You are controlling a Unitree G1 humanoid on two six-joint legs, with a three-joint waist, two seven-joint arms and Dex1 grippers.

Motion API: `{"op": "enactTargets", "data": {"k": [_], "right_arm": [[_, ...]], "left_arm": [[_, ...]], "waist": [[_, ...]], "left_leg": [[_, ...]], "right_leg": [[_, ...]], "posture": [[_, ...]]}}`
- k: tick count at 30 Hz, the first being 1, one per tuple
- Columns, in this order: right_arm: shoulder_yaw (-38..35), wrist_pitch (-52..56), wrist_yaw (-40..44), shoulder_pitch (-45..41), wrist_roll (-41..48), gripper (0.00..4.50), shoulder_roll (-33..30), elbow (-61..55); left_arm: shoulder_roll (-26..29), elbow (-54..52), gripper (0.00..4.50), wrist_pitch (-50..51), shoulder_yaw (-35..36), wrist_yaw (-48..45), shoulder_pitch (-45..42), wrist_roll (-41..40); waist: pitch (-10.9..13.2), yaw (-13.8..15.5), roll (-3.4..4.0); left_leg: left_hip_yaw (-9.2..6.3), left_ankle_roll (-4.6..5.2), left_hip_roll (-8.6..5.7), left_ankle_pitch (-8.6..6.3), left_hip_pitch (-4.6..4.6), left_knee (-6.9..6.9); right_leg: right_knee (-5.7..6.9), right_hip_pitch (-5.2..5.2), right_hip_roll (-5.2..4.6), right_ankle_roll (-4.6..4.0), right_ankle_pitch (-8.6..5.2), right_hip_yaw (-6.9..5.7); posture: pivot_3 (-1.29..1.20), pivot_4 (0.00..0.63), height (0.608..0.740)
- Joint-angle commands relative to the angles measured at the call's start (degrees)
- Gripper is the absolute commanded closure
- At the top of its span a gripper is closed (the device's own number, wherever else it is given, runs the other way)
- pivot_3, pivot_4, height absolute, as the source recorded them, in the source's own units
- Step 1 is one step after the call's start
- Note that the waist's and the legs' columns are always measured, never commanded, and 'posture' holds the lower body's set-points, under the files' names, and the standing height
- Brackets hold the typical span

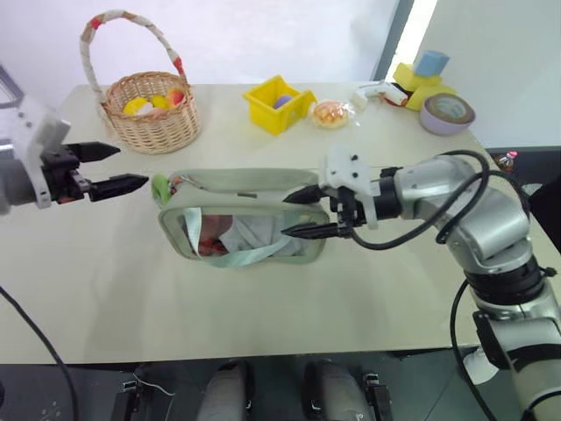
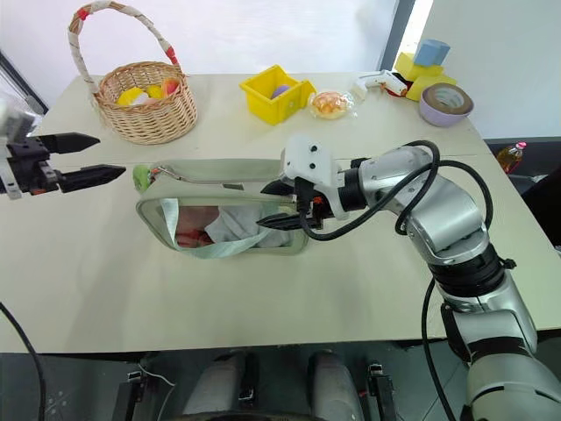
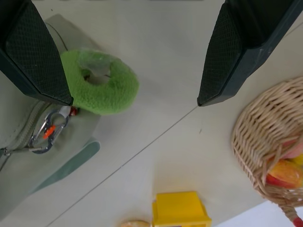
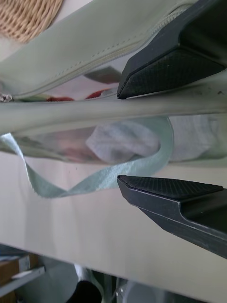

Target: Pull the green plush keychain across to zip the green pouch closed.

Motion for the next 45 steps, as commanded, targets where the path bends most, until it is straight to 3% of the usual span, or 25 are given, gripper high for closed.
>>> {"op": "enactTargets", "data": {"k": [1,3,5,6,19,22,26,28,34,38,45], "right_arm": [[0.0,-1.7,0.4,0.0,0.3,2.4,-0.3,-0.6],[0.0,-1.9,0.5,-0.3,0.7,3.14,-0.2,-0.8],[0.1,-2.2,0.7,-0.4,0.8,4.23,-0.2,-0.9],[0.2,-2.4,0.9,-0.4,0.8,4.45,-0.3,-0.9],[1.3,-2.8,0.3,-0.9,1.0,4.45,1.2,-1.0],[1.3,-3.0,0.2,-0.9,0.8,4.5,1.4,-0.9],[1.4,-3.3,-0.1,-0.8,0.3,4.5,1.8,-0.4],[1.5,-3.8,-0.2,-0.8,0.0,4.5,1.9,0.1],[1.9,-6.0,-1.0,-1.1,-1.4,4.5,3.1,2.7],[1.8,-6.7,-0.9,-1.4,-1.8,4.5,3.9,3.7],[2.3,-7.5,-1.1,-2.0,-2.6,4.5,5.0,5.0]], "left_arm": [[0.5,-0.4,0.0,-2.5,0.4,-0.5,0.7,1.4],[0.4,-0.7,0.0,-2.3,1.0,-0.6,2.1,1.4],[0.0,-0.6,0.0,-2.7,1.2,-0.6,3.0,1.4],[-0.2,-0.6,0.0,-2.9,1.2,-0.6,3.3,1.4],[-6.0,-0.8,0.0,-7.1,-3.9,1.5,3.2,5.0],[-6.7,0.0,1.25,-6.4,-2.8,1.8,1.9,4.1],[-5.4,-0.7,3.44,-5.1,-1.8,0.6,1.3,2.8],[-3.7,-0.8,4.3,-5.3,-1.5,-0.8,1.1,3.0],[0.3,-1.5,4.3,0.9,1.1,-4.2,-6.4,-3.4],[-0.2,-4.4,4.3,5.4,-1.1,-5.6,-11.9,-7.8],[-3.8,-8.0,4.3,2.2,-8.5,-5.4,-12.1,-4.1]], "waist": [[0.0,0.0,0.0],[0.0,0.0,0.01],[0.0,0.0,0.01],[0.0,0.0,0.01],[0.0,-0.1,0.0],[0.0,0.0,0.0],[0.0,0.0,0.0],[0.0,0.0,0.0],[0.0,-0.1,-0.01],[0.0,-0.1,-0.02],[0.0,-0.1,-0.01]], "left_leg": [[0.0,0.0,0.0,0.0,0.0,0.0],[-0.01,0.0,0.0,0.0,0.0,0.0],[-0.02,0.0,0.01,0.0,0.0,0.0],[-0.01,0.0,0.01,0.0,0.0,0.0],[-0.02,0.01,0.01,0.0,0.0,0.02],[-0.02,0.01,0.01,0.0,0.0,0.02],[-0.02,0.01,0.01,0.0,0.0,0.02],[-0.03,0.01,0.01,0.0,0.0,0.02],[-0.02,0.01,0.01,0.0,0.0,0.04],[-0.02,0.01,0.0,-0.01,0.0,0.08],[-0.02,-0.04,0.0,0.02,0.01,0.1]], "right_leg": [[0.0,0.0,0.0,0.0,0.0,0.0],[0.0,0.0,0.0,0.0,0.0,0.0],[0.01,0.0,0.01,0.0,0.0,0.0],[0.01,0.0,0.0,0.0,0.0,0.0],[0.01,0.0,0.01,0.0,0.0,-0.01],[0.01,0.0,0.01,0.0,0.0,-0.01],[0.01,0.0,0.01,0.0,0.0,-0.01],[0.02,0.0,0.01,0.0,0.0,-0.01],[0.01,0.0,0.03,0.0,0.0,-0.02],[0.03,0.02,0.02,0.0,0.0,0.0],[0.04,0.02,0.06,0.0,0.0,0.0]], "posture": [[0.0,0.15,0.739],[0.0,0.15,0.739],[0.0,0.15,0.739],[0.0,0.15,0.739],[0.0,0.15,0.739],[0.0,0.15,0.739],[0.0,0.15,0.739],[0.0,0.15,0.739],[0.0,0.15,0.739],[0.0,0.15,0.739],[0.0,0.15,0.739]]}}
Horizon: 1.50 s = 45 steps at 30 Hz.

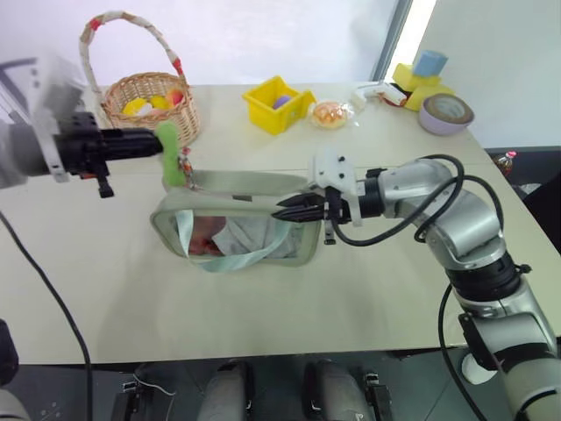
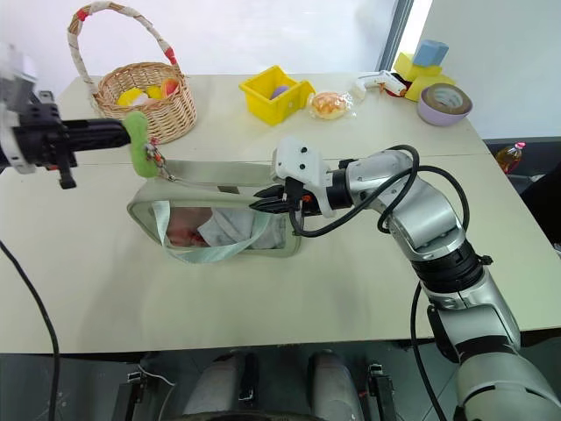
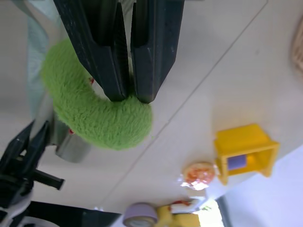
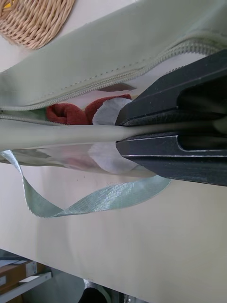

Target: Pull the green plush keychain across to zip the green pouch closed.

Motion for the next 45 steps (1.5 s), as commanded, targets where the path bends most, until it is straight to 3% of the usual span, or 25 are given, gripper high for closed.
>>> {"op": "enactTargets", "data": {"k": [1,4,11,16,20,25,32,36,42,45], "right_arm": [[0.1,-1.2,-0.5,-1.7,-0.5,4.5,1.0,-0.2],[0.2,-1.6,-0.6,-1.2,-1.0,4.5,1.2,0.0],[0.5,-2.4,-0.5,-1.1,-1.8,4.5,2.4,1.3],[0.5,-3.2,-0.1,-1.3,-1.9,4.5,2.7,2.5],[0.6,-4.0,0.4,-1.4,-2.2,4.5,2.5,3.3],[0.7,-3.4,0.4,-1.8,-2.0,4.5,2.4,3.2],[0.4,-2.8,0.4,-1.8,-2.2,4.5,1.7,3.0],[0.1,-2.5,0.2,-1.7,-2.3,4.5,1.6,2.9],[0.1,-2.4,0.0,-2.2,-2.4,4.5,1.6,3.3],[-0.2,-1.7,-0.3,-2.8,-2.0,4.5,1.8,3.6]], "left_arm": [[-0.9,-1.6,4.3,-4.3,-3.8,0.0,-0.2,4.0],[-1.8,0.7,3.45,-6.5,-5.6,-0.2,-2.6,6.3],[1.5,3.1,0.03,-6.8,-4.6,-2.1,-6.8,7.8],[11.3,2.1,0.03,-3.5,0.2,-7.8,-2.8,6.0],[14.6,-0.7,0.03,-3.3,6.5,-9.5,9.4,6.2],[10.0,-3.2,0.03,-5.5,9.0,-5.0,19.1,6.8],[4.6,-6.8,0.03,-5.8,5.2,-1.2,20.6,6.5],[4.7,-5.6,1.28,-7.0,5.2,-1.2,20.6,6.9],[5.3,-6.1,4.32,-6.7,4.8,-1.7,20.9,6.7],[5.0,-6.7,4.46,-7.0,4.6,-1.9,21.2,6.6]], "waist": [[0.0,0.0,0.0],[0.0,0.0,0.0],[0.0,-0.2,0.0],[0.0,-0.5,0.01],[0.0,-0.2,0.04],[0.0,0.1,0.03],[0.0,0.0,0.0],[0.0,0.1,0.0],[0.0,0.1,0.0],[0.0,0.0,0.0]], "left_leg": [[0.01,-0.17,-0.01,0.1,0.0,0.0],[0.01,-0.18,-0.04,0.1,0.0,0.0],[0.02,-0.17,-0.03,0.1,0.0,0.01],[0.02,-0.17,0.01,0.1,0.0,-0.01],[0.05,-0.16,0.07,0.09,0.08,-0.02],[0.06,0.09,0.11,-0.05,0.15,-0.03],[0.06,0.1,0.06,-0.06,0.15,-0.03],[0.06,0.1,0.06,-0.06,0.15,-0.03],[0.07,0.11,0.04,-0.07,0.15,-0.03],[0.06,0.11,0.04,-0.07,0.15,-0.03]], "right_leg": [[0.0,0.0,0.0,0.0,0.0,0.01],[0.0,0.0,0.02,0.0,0.0,0.01],[-0.01,0.0,0.06,0.0,0.0,0.01],[-0.02,-0.04,0.14,0.0,0.0,0.05],[-0.02,0.02,0.1,-0.01,0.0,0.07],[-0.02,0.1,0.05,-0.01,-0.01,0.06],[0.0,0.1,0.01,-0.01,-0.01,0.06],[-0.01,0.1,0.01,-0.01,-0.01,0.06],[-0.01,0.11,0.01,-0.01,-0.01,0.05],[-0.01,0.1,0.01,-0.01,-0.01,0.05]], "posture": [[0.0,0.15,0.739],[0.0,0.15,0.739],[0.0,0.15,0.739],[0.0,0.15,0.739],[0.0,0.15,0.739],[0.0,0.15,0.739],[0.0,0.15,0.739],[0.0,0.15,0.739],[0.0,0.15,0.739],[0.0,0.15,0.739]]}}
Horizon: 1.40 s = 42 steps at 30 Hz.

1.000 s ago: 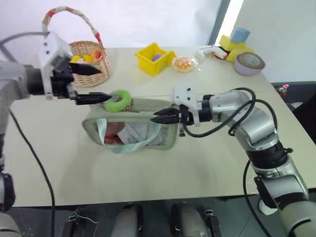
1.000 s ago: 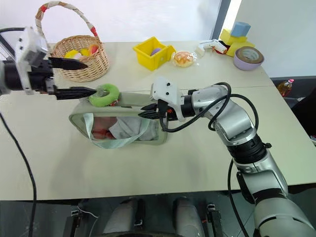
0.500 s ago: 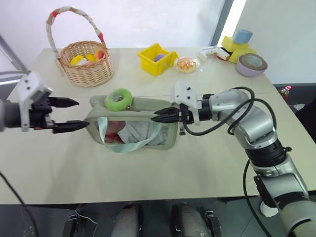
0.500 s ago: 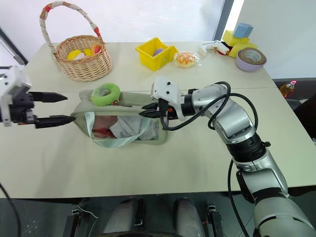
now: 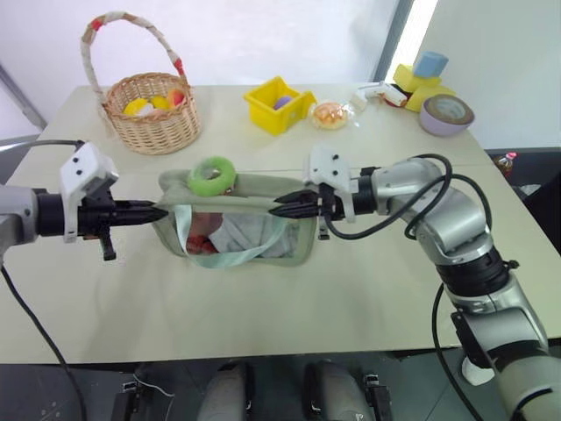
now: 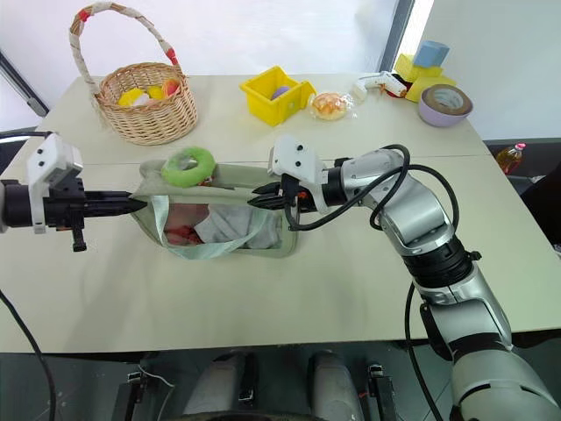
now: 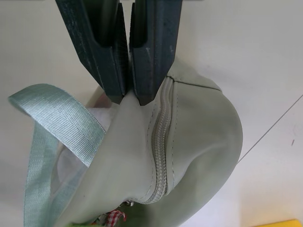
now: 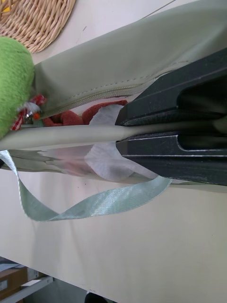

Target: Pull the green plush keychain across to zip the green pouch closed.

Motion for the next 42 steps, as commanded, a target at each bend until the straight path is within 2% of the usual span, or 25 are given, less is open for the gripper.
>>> {"op": "enactTargets", "data": {"k": [1,3,7,8,10,13,17,19,25,30,34,41,42], "right_arm": [[-1.3,1.1,-0.4,-2.0,0.4,4.5,-0.1,-0.5],[-1.8,2.0,-0.4,-2.3,1.0,4.5,-0.2,-0.7],[-4.7,6.6,5.0,-5.4,6.4,2.96,-3.9,-0.8],[-6.3,8.6,5.3,-7.2,8.5,2.44,-3.5,0.7],[-9.3,12.4,4.1,-10.7,12.2,2.44,-1.3,3.9],[-12.4,14.9,-1.9,-16.6,13.8,2.44,5.9,11.7],[-9.3,9.3,-7.1,-21.4,8.0,2.44,14.2,23.2],[-8.0,6.8,-7.6,-22.9,5.8,2.44,16.4,28.3],[-5.6,2.3,-6.5,-26.1,1.7,2.44,19.4,37.9],[-3.3,5.0,-1.3,-25.5,1.8,2.44,19.2,36.3],[-5.2,9.0,-1.5,-25.8,3.1,2.44,19.8,35.9],[-8.3,8.9,-3.8,-28.1,2.9,2.44,19.6,39.8],[-9.1,10.2,-3.5,-28.5,3.9,2.17,19.4,39.9]], "left_arm": [[0.9,-1.7,4.46,-0.7,0.9,-0.1,0.3,0.0],[0.7,-2.1,4.46,-0.5,0.9,0.2,0.5,0.0],[0.7,-2.1,4.5,-1.0,0.6,0.0,1.0,0.3],[0.7,-2.1,4.5,-1.2,0.5,0.0,1.0,0.4],[0.7,-2.3,4.5,-1.3,0.5,0.0,1.2,0.4],[0.5,-2.6,4.5,-1.3,0.3,0.1,1.0,0.4],[0.4,-2.3,4.5,-1.5,-0.2,0.0,0.3,0.6],[0.4,-2.3,4.5,-1.5,-0.6,0.1,0.0,0.6],[0.3,-2.8,4.5,-1.5,-0.5,0.2,0.3,0.5],[0.3,-3.8,4.5,-1.3,0.5,0.6,1.8,0.2],[0.2,-4.1,4.5,-1.3,0.9,0.9,2.3,0.3],[0.2,-3.7,4.5,-1.5,0.6,1.3,1.6,0.3],[0.3,-3.6,4.5,-1.6,0.5,1.3,1.5,0.3]], "waist": [[0.0,0.0,0.0],[0.0,0.0,0.0],[0.0,0.2,0.01],[0.0,0.2,0.01],[0.0,0.1,0.02],[0.0,-0.1,0.03],[0.0,-0.2,0.03],[0.0,-0.1,0.03],[0.0,0.0,0.04],[0.0,-0.1,0.05],[0.0,-0.1,0.04],[0.0,-0.1,0.05],[0.0,-0.1,0.05]], "left_leg": [[0.0,0.0,0.0,0.0,0.0,0.0],[0.01,0.0,0.0,0.0,0.0,0.0],[0.0,0.0,-0.01,0.0,0.0,0.0],[-0.01,0.01,-0.01,-0.01,0.0,0.0],[0.01,0.02,-0.02,-0.01,0.0,0.0],[0.02,0.02,-0.01,-0.01,0.08,-0.08],[0.09,-0.03,-0.01,0.02,0.11,-0.11],[0.13,-0.03,-0.04,0.02,0.11,-0.11],[0.11,-0.25,-0.06,0.14,0.07,-0.11],[0.09,-0.25,-0.04,0.14,0.08,-0.12],[0.08,-0.25,-0.04,0.14,0.08,-0.12],[0.07,-0.25,-0.04,0.14,0.08,-0.12],[0.08,-0.25,-0.04,0.14,0.08,-0.12]], "right_leg": [[0.0,0.0,0.0,0.0,0.0,0.0],[0.0,0.0,-0.01,0.0,0.0,0.0],[0.0,0.0,-0.04,0.0,0.0,0.0],[0.0,0.01,-0.04,0.0,0.0,0.0],[0.0,0.01,-0.05,0.0,0.0,0.0],[0.01,0.01,-0.02,0.0,0.0,0.0],[0.03,0.01,-0.04,0.0,0.0,0.0],[0.03,0.01,-0.07,0.0,0.0,0.01],[0.03,0.01,-0.09,0.0,0.0,0.0],[0.04,0.0,-0.06,0.0,0.0,0.0],[0.04,0.01,-0.08,0.0,0.0,0.0],[0.04,0.01,-0.08,0.0,0.0,0.0],[0.04,0.01,-0.08,0.0,0.0,0.0]], "posture": [[0.0,0.15,0.739],[0.0,0.15,0.739],[0.0,0.15,0.739],[0.0,0.15,0.739],[0.0,0.15,0.739],[0.0,0.15,0.739],[0.0,0.15,0.739],[0.0,0.15,0.739],[0.0,0.15,0.739],[0.0,0.15,0.739],[0.0,0.15,0.739],[0.0,0.15,0.739],[0.0,0.15,0.739]]}}
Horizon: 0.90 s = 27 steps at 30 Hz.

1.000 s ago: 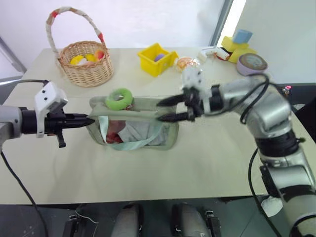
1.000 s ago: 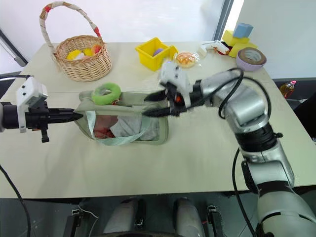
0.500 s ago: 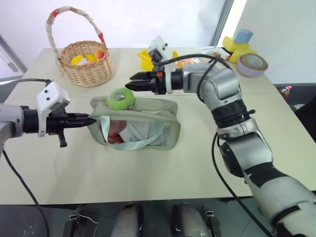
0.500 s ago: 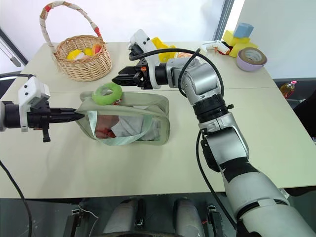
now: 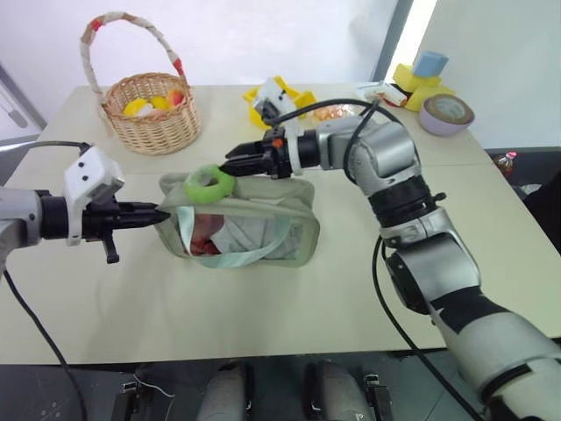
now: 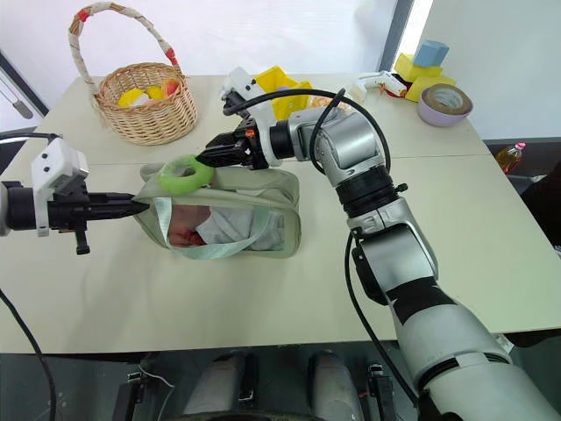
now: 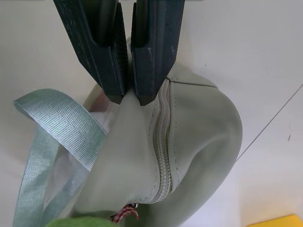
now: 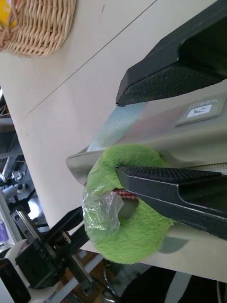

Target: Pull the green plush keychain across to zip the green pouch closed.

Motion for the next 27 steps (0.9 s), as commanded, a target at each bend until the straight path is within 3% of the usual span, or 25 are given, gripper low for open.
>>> {"op": "enactTargets", "data": {"k": [1,5,16,22,25,27], "right_arm": [[-4.7,3.1,0.4,-3.7,3.1,1.88,-0.5,-0.6],[-6.7,9.4,0.2,-3.6,6.4,0.03,0.3,-3.4],[-0.4,6.0,-2.8,1.4,1.9,0.03,2.7,-6.5],[-1.3,5.4,-1.8,1.1,2.7,0.03,2.2,-6.5],[-3.1,7.3,-0.6,1.1,4.7,0.89,0.9,-7.8],[-4.0,8.6,-0.7,1.4,5.5,1.92,0.3,-8.4]], "left_arm": [[0.2,-0.6,4.5,-0.5,0.1,-0.2,-0.5,-0.2],[0.2,-0.4,4.5,-0.6,-0.1,-0.2,-0.8,-0.1],[-0.1,-0.5,4.5,-0.4,-0.8,0.0,-1.6,-0.1],[-0.1,-0.5,4.5,-0.4,-0.7,0.3,-1.5,0.0],[-0.3,-0.5,4.5,-0.7,-0.8,0.5,-1.3,0.2],[-0.5,-0.3,4.5,-0.8,-1.1,0.6,-1.6,0.3]], "waist": [[0.0,0.0,0.0],[0.0,-0.1,0.0],[0.0,0.0,0.0],[0.0,0.0,0.0],[0.0,0.0,0.0],[0.0,0.1,0.0]], "left_leg": [[0.0,0.0,0.0,0.0,0.0,0.0],[-0.01,0.0,0.0,0.0,0.0,-0.02],[-0.01,0.0,-0.01,0.0,0.0,-0.02],[-0.02,0.01,0.0,-0.01,0.0,-0.02],[-0.02,0.0,0.0,0.0,0.0,-0.02],[-0.01,0.01,0.0,-0.01,0.0,-0.02]], "right_leg": [[0.0,0.0,0.0,0.0,0.0,0.0],[0.0,0.0,0.0,0.0,0.0,0.0],[0.0,0.0,0.0,0.0,0.0,0.0],[0.0,0.0,0.0,0.0,0.0,0.0],[0.0,0.0,0.0,0.0,0.0,0.0],[0.0,0.0,0.0,0.0,0.0,0.0]], "posture": [[0.0,0.15,0.739],[0.0,0.15,0.739],[0.0,0.15,0.739],[0.0,0.15,0.739],[0.0,0.15,0.739],[0.0,0.15,0.739]]}}
